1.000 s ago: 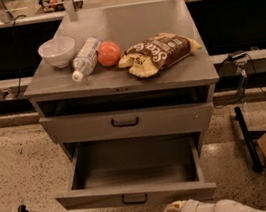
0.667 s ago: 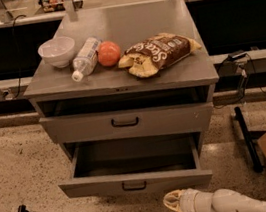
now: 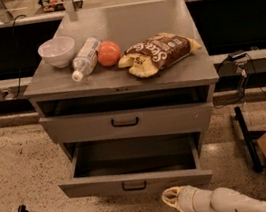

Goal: Close middle drawer

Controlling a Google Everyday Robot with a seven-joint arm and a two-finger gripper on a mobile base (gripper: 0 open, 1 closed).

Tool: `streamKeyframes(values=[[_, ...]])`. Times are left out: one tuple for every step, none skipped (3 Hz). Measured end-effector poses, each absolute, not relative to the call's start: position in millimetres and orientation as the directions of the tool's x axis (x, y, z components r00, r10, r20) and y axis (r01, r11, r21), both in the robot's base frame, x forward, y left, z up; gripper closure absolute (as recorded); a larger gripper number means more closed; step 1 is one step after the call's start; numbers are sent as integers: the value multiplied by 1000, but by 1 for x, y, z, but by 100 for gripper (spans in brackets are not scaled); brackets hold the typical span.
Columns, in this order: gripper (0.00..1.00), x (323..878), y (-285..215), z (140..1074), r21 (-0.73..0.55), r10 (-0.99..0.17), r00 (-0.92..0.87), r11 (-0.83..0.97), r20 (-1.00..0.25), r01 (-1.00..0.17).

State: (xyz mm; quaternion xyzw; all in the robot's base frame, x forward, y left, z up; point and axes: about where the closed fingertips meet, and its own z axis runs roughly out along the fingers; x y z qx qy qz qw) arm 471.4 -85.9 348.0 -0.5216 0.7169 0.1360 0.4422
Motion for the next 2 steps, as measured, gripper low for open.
streamKeyframes(values=[[100,494,-81,357,-323,-623,-6,415,-782,-850],[100,518,-77,360,-363,-628,26,414,-778,-835]])
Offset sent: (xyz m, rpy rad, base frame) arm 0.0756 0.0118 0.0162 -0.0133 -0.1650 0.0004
